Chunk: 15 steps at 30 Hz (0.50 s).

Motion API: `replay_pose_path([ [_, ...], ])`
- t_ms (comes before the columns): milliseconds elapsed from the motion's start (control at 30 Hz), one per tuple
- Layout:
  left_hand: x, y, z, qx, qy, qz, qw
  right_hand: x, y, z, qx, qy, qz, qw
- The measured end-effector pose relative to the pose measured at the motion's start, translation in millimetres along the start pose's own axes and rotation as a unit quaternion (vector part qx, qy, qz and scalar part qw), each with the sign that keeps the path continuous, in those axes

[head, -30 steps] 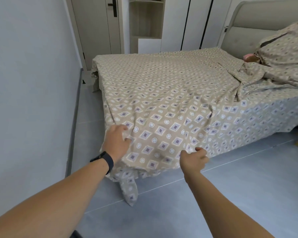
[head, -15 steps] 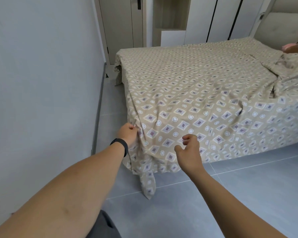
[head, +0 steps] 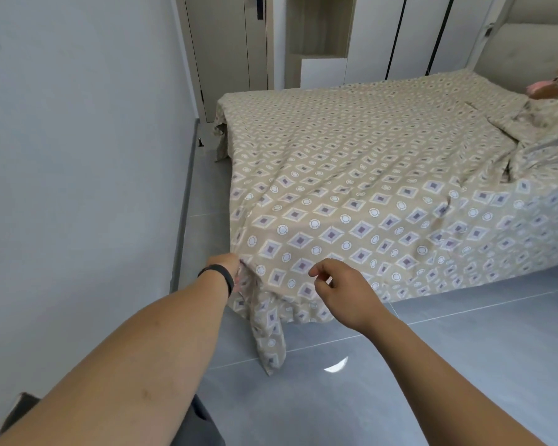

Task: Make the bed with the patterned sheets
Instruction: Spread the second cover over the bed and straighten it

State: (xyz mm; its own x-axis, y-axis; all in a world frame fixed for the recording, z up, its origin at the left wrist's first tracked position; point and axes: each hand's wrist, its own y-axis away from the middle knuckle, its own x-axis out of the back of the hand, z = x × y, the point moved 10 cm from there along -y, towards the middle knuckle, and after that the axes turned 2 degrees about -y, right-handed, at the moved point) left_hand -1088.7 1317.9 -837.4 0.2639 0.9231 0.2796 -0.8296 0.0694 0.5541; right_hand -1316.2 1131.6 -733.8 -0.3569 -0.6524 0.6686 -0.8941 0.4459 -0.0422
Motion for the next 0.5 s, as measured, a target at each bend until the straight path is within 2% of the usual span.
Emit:
replay_pose_path([
  [67,-3.4,12.8,-3.0,0.029,0.009,-0.02,0.999,0.5,-0.8,0.3,0.002,0.009,0.0,1.0],
  [133,-4.3,13.7,4.7,-0.009,-0.057,-0.014,0.998,-1.1,-1.4,0.0,0.004,0.018,-0.004,1.0],
  [233,6.5,18.1,32.1,-0.109,-0.152,0.11,0.976,3.1,-3.0,2.7,0.005,0.014,0.004,1.0],
  [300,4.2,52.8,69.5,-0.245,-0.217,0.196,0.924,13.2,-8.9,6.8,-0.004,-0.008,0.023,1.0],
  [367,-20.6,88.1,103.3,-0.391,-0.301,0.23,0.839,25.9,-19.2,10.8,-0.012,-0.008,0.048,0.999],
  [433,-67.7,114.2,128.0,-0.495,-0.382,0.164,0.763,38.4,-38.2,12.7,-0.008,0.062,0.055,0.997],
  [500,-120.3,118.9,141.1,-0.518,-0.468,0.045,0.715,49.8,-65.2,19.8,-0.005,0.173,0.04,0.984],
])
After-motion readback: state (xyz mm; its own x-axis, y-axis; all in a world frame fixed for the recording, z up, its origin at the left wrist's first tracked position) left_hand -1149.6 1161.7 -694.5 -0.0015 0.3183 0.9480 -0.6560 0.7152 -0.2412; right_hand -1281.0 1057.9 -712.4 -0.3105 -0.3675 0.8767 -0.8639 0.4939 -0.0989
